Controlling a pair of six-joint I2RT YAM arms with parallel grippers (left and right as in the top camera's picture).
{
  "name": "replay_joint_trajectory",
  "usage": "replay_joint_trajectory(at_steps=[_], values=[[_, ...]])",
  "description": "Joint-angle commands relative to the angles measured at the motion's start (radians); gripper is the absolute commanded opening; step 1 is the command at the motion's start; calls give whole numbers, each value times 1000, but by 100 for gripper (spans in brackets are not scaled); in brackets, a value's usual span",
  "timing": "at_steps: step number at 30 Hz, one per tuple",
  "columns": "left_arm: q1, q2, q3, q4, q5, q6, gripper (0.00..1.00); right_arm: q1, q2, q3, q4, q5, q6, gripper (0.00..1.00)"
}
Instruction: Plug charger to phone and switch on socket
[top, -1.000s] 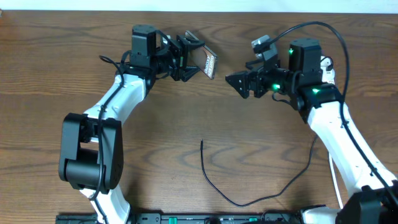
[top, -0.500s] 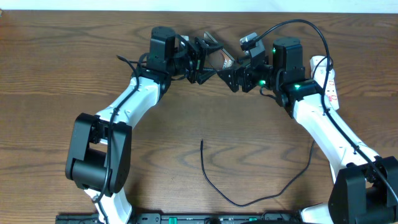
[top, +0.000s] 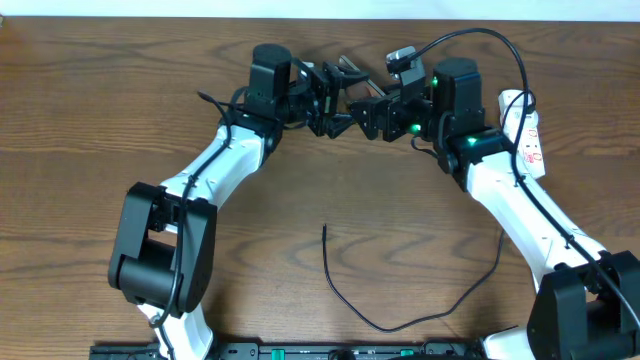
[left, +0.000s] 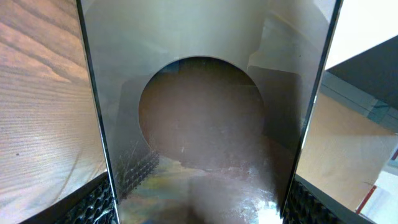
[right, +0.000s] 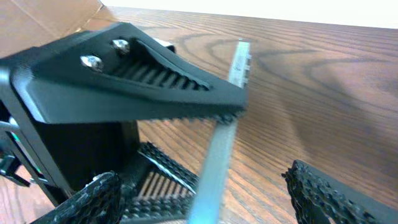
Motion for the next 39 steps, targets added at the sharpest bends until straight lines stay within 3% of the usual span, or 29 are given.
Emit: replay_joint_trajectory(at_steps=[1, 5, 16, 26, 33, 39], values=[[-2, -21, 22, 14, 39, -16, 7, 17, 7, 20, 8, 6, 17, 80], [-6, -21, 22, 22, 39, -16, 7, 21, 7, 20, 6, 39, 38, 77], [-7, -21, 22, 59, 47, -20, 7, 21, 7, 20, 6, 38, 38, 50], [-8, -21, 22, 59, 48, -19, 7, 26, 7, 20, 7, 38, 46, 42], [-8, -21, 22, 59, 48, -19, 7, 30, 7, 20, 7, 38, 46, 28], [-8, -21, 22, 59, 51, -19, 7, 30, 7, 20, 7, 38, 46, 1]])
